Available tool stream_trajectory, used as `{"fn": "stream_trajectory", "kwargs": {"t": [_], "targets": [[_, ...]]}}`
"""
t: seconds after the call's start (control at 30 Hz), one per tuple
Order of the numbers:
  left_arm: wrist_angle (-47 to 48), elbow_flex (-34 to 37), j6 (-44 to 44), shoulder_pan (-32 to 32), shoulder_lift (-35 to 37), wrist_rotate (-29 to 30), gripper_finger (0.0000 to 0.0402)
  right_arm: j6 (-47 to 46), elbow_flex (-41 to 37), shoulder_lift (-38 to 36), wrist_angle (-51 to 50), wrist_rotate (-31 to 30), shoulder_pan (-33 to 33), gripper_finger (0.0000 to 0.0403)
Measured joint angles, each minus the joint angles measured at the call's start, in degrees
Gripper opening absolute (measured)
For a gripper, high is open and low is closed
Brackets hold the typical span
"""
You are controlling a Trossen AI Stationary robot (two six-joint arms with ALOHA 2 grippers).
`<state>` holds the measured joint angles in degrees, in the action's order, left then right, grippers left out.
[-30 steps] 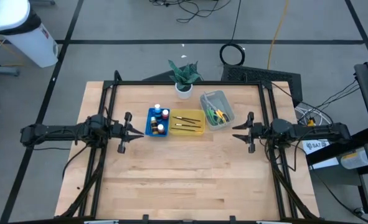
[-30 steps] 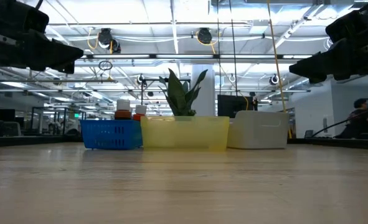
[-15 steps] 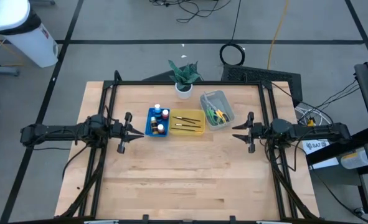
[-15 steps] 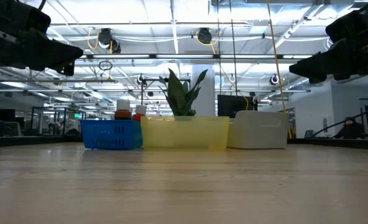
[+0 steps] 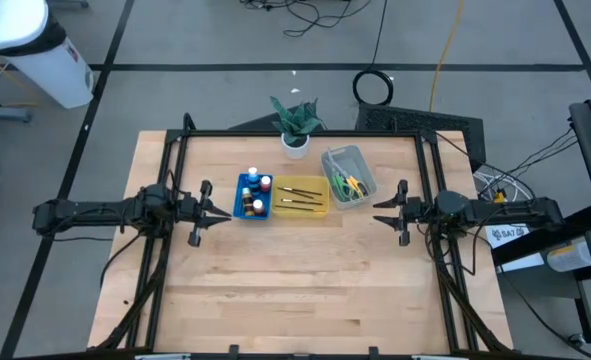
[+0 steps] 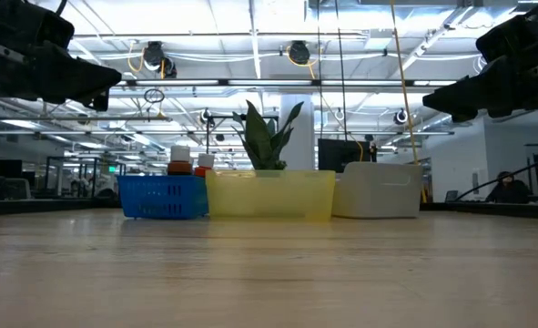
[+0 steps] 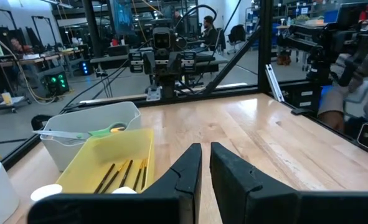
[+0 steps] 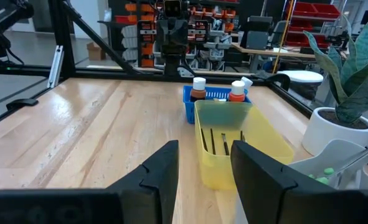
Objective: Pick & Place Paint Supplies
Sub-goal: Return to home position
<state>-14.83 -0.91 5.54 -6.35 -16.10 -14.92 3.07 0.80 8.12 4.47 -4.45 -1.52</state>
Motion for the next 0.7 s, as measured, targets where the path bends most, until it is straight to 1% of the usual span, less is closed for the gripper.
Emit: {"fn": "stream_trajectory", "kwargs": {"t": [0.7], "targets": [[0.0,0.0,0.1,0.0,0.0,0.0,0.0047,0.0,0.0,0.0,0.0,0.0,0.0,0.0136]]}}
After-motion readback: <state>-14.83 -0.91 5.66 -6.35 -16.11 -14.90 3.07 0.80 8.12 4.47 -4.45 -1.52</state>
